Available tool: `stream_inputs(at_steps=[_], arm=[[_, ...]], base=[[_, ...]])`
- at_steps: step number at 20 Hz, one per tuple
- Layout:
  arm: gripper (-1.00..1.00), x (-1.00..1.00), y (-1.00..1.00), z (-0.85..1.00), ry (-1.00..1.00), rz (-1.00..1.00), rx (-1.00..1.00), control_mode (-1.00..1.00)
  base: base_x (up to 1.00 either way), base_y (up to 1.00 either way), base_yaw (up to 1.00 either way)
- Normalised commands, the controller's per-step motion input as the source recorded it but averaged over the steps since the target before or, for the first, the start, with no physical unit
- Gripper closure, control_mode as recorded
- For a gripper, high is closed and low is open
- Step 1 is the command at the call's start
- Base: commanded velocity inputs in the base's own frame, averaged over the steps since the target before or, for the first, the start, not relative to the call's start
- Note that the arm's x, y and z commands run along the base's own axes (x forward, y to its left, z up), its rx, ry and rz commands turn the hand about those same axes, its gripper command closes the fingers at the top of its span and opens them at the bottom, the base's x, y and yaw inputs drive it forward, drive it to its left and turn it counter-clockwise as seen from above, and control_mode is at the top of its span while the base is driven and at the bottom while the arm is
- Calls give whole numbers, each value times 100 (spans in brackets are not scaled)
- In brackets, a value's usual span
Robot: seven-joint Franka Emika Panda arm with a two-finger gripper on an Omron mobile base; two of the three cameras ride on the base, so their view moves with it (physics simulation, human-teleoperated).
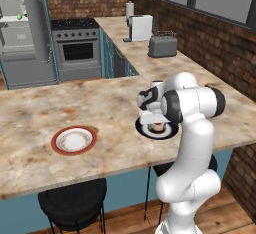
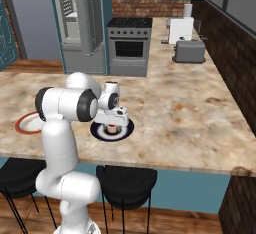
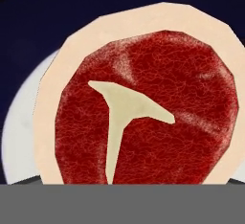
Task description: Transport the steak and corn to the fridge. Place the steak on the rack containing meat and place the corn on the rack containing the vegetable, ensuring meats and vegetables are on different racks.
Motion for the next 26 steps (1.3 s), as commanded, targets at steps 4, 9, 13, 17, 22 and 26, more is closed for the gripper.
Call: stream_inputs(at_steps=[4, 9, 13, 17, 22, 26], arm=[[100, -15, 3, 4, -2, 0, 0, -100], [100, -72, 0, 48, 0, 0, 0, -100], [100, -100, 8, 100, 0, 0, 0, -100], [100, -99, 18, 100, 12, 8, 0, -100], [100, -100, 8, 96, 3, 15, 0, -100], [100, -100, 3, 82, -8, 14, 0, -100]], base=[[0, 0, 0], [0, 0, 0], [0, 0, 0], [0, 0, 0], [0, 0, 0], [0, 0, 0]])
